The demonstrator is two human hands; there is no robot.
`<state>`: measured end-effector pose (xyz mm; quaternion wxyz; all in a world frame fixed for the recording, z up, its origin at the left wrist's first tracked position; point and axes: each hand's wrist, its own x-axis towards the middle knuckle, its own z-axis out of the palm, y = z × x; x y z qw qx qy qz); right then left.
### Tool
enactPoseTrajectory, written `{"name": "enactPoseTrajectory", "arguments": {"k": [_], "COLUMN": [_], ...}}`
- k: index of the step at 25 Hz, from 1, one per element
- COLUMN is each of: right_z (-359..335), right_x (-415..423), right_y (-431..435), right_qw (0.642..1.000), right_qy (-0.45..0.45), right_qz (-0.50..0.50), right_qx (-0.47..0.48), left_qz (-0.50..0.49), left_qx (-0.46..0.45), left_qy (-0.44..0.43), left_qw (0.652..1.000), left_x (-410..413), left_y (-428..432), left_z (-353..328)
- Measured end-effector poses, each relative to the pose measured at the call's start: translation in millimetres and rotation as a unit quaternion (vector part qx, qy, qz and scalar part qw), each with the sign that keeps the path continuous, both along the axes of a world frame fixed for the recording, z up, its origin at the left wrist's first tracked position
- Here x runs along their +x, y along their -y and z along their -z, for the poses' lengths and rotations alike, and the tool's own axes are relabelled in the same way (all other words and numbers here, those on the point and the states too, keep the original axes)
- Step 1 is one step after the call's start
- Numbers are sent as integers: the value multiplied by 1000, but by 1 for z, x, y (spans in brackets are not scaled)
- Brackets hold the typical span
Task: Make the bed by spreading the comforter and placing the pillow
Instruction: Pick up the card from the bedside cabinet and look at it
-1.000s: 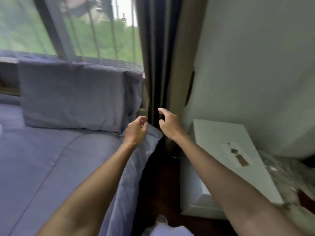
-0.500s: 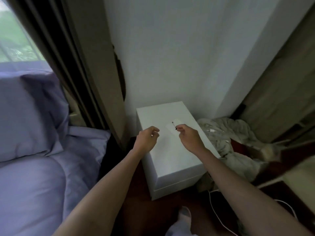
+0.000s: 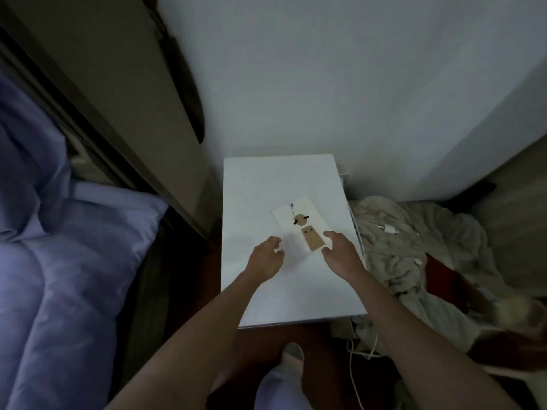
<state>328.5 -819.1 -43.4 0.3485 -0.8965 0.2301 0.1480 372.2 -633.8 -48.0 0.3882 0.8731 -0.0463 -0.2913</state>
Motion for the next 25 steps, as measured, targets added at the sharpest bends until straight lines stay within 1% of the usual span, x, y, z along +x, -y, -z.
{"name": "enactPoseTrajectory", "arguments": {"k": [4, 7, 9, 10, 12, 14, 17, 20, 22, 25], "right_z": [33, 47, 54, 57, 60, 60, 63, 66, 71, 80], "right_x": [34, 47, 50, 53, 59, 65, 67, 65, 63, 58], "right_y": [27, 29, 24, 23, 23, 19, 19, 26, 28, 32], "right_qw": [999, 994, 994, 993, 992, 989, 984, 981, 986, 994], "right_qy": [-15, -28, -8, 3, 12, -9, 1, 11, 22, 49], "right_qz": [5, 35, 61, 76, 89, 111, 160, 176, 160, 80], "right_qx": [49, 95, 90, 87, 90, 95, 81, 77, 49, -47], "left_qz": [-31, -9, 13, 10, -42, -104, -153, -189, -199, -208], "left_qx": [25, 32, 60, 58, 31, 0, -34, -60, -65, -75], "left_qy": [-62, -109, -108, -96, -94, -110, -150, -178, -176, -158], "left_qw": [997, 994, 992, 994, 994, 988, 976, 964, 962, 962], "left_x": [11, 7, 1, -1, -1, 4, 7, 9, 10, 12], "left_y": [47, 64, 72, 77, 87, 89, 85, 81, 83, 85], "left_z": [32, 47, 54, 57, 53, 47, 46, 48, 50, 55]}}
